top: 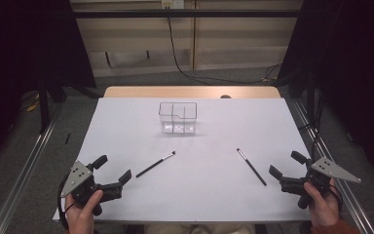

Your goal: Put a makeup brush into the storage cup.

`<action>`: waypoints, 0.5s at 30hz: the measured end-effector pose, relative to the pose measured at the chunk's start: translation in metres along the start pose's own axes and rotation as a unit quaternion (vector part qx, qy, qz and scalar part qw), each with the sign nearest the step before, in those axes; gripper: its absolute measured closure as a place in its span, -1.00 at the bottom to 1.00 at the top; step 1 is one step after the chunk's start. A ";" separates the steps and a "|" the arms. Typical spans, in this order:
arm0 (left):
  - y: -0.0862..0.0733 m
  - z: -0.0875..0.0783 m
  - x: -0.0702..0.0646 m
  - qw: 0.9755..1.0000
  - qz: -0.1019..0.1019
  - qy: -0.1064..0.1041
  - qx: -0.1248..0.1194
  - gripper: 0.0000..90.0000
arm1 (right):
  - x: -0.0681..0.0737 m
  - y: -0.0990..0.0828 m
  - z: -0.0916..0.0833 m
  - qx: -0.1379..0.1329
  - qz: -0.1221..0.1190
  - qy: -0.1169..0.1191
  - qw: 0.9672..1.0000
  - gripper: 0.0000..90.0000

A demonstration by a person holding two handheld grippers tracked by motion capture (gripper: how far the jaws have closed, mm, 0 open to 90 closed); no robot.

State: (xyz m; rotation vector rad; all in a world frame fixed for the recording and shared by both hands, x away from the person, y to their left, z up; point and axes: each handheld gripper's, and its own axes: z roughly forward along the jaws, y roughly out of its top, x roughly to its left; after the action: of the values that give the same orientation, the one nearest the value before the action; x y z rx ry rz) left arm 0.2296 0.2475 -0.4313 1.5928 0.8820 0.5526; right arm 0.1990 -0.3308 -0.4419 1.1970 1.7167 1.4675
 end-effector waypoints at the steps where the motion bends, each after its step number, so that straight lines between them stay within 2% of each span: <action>1: 0.000 0.001 0.001 1.000 0.001 -0.002 0.003 -0.95 | 0.000 0.000 0.000 0.000 0.000 0.000 1.000 -1.00; 6: -0.002 0.003 0.000 1.000 -0.002 0.000 0.010 -0.95 | -0.001 0.000 0.002 0.005 0.003 0.002 1.000 -1.00; 15: -0.002 0.000 -0.004 1.000 0.006 -0.003 0.014 -0.95 | 0.002 0.000 0.002 0.011 -0.001 0.007 1.000 -1.00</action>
State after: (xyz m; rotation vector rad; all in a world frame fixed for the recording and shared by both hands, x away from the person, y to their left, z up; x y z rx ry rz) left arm 0.2271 0.2444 -0.4325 1.6257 0.8792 0.5450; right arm 0.2004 -0.3282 -0.4422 1.1987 1.7476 1.4634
